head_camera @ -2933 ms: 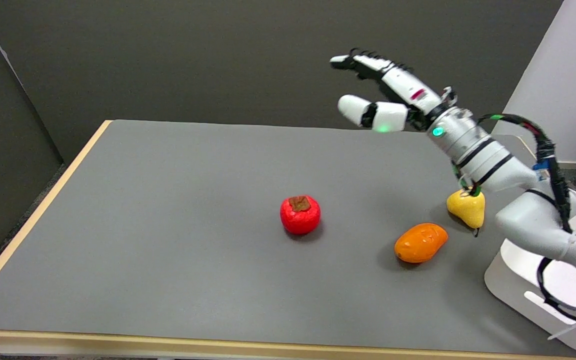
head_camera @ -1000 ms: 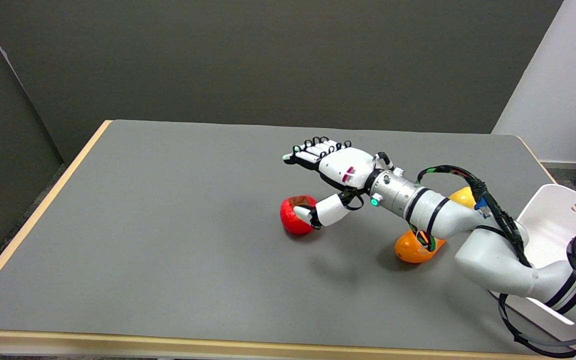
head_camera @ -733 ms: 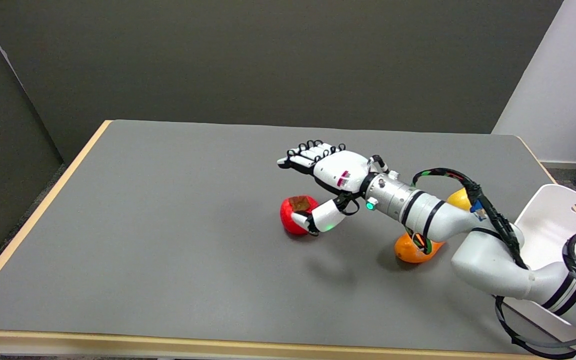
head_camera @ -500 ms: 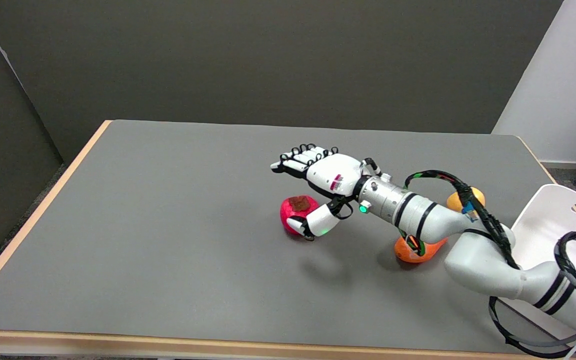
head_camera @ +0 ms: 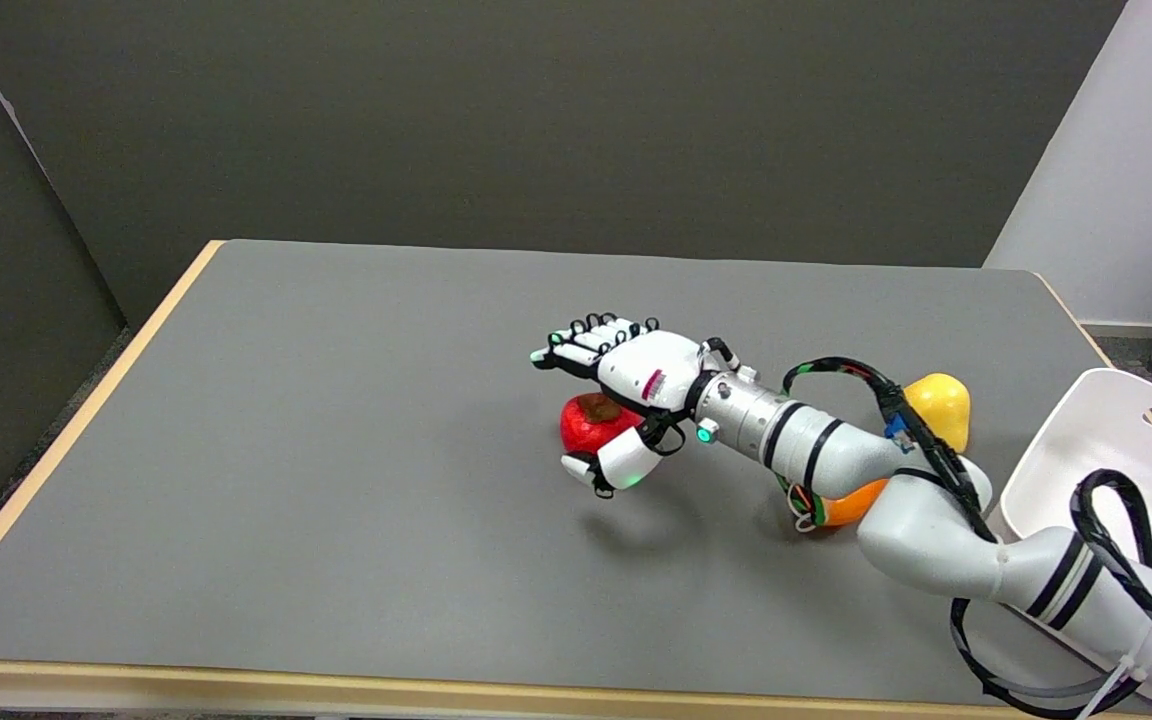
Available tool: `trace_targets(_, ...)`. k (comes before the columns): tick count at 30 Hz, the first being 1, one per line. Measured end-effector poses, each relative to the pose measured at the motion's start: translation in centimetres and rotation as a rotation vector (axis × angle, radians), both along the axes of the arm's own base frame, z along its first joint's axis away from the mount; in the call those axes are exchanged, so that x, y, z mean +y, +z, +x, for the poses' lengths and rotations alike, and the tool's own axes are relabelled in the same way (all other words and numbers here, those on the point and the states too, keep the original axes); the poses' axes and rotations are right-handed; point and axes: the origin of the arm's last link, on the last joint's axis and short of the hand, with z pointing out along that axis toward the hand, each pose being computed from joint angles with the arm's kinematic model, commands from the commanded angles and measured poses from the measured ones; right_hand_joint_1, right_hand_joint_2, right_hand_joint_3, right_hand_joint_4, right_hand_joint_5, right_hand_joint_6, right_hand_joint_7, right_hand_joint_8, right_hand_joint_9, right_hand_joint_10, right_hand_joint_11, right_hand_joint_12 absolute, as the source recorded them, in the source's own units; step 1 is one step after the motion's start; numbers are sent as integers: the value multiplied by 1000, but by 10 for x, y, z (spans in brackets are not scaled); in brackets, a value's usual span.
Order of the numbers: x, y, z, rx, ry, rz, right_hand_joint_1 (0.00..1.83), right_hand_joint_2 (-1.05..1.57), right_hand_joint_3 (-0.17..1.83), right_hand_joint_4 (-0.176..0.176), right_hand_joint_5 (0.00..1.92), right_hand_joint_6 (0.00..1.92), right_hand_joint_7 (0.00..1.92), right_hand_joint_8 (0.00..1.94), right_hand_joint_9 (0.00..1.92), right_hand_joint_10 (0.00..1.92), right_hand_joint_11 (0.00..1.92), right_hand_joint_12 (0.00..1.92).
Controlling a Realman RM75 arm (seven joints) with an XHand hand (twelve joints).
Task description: Pick up tomato.
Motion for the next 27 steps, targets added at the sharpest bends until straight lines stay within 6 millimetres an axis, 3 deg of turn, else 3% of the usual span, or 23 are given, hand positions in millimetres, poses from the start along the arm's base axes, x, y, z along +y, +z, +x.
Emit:
trace_targets(13,5,-2,-14,-11,-18,-1,557,587,973,57,104,400,87,226,20,445,-1,1032)
trace_targets(16,6,-1,-14,-6,-10,1,630,628,937,51,167,373,161,252,85,559,5,1135)
trace_targets(19,7,-1,-14,0,-3,3,624,625,993,52,173,431,185,293,119,617,53,1119)
trace_targets(27,10,-1,-14,17,16,11,698,644,1012,52,234,498,275,345,223,692,147,1212)
